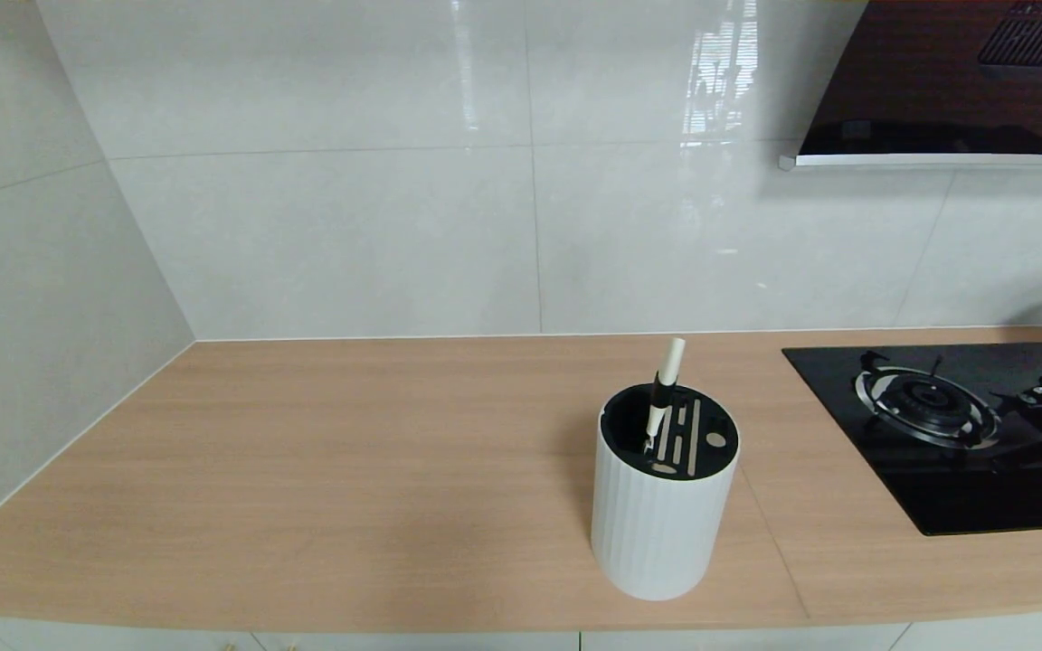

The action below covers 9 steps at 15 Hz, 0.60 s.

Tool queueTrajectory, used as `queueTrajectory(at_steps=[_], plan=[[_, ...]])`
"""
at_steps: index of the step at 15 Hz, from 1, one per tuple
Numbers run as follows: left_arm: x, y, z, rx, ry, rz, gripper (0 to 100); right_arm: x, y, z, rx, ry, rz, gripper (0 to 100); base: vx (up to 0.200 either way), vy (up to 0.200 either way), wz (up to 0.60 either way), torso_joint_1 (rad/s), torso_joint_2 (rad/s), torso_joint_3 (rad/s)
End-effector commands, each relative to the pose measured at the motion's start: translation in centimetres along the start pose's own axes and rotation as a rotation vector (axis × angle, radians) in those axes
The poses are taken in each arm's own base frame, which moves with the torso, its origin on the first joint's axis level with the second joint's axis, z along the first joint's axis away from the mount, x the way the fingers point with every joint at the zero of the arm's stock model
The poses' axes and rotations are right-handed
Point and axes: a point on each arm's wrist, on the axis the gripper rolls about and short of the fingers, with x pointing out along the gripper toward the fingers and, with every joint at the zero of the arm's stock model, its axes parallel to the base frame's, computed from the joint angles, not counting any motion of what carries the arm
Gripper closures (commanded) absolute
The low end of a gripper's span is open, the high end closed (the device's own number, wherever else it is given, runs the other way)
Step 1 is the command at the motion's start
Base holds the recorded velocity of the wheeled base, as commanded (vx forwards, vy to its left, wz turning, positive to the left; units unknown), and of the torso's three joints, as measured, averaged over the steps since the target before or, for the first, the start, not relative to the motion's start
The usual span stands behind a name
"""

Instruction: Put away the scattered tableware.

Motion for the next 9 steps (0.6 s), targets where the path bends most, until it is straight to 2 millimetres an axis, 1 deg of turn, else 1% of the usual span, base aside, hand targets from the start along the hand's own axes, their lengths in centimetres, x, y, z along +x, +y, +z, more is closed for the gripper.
queueTrajectory(at_steps=[1,4,9], plan=[[0.02,0.01,0.03,-0.014,0.0,0.007,0,-0.01,0.16,-0.79,-0.001,0.061,0.071,0,0.0,0.0,0.0,0.0,0.0,0.0],[0.01,0.02,0.07,-0.014,-0.002,0.008,0,-0.01,0.21,-0.74,0.004,0.056,0.099,0,0.0,0.0,0.0,0.0,0.0,0.0],[0.01,0.02,0.07,-0.014,-0.002,0.01,0,-0.01,0.2,-0.74,0.004,0.057,0.093,0,0.0,0.0,0.0,0.0,0.0,0.0]])
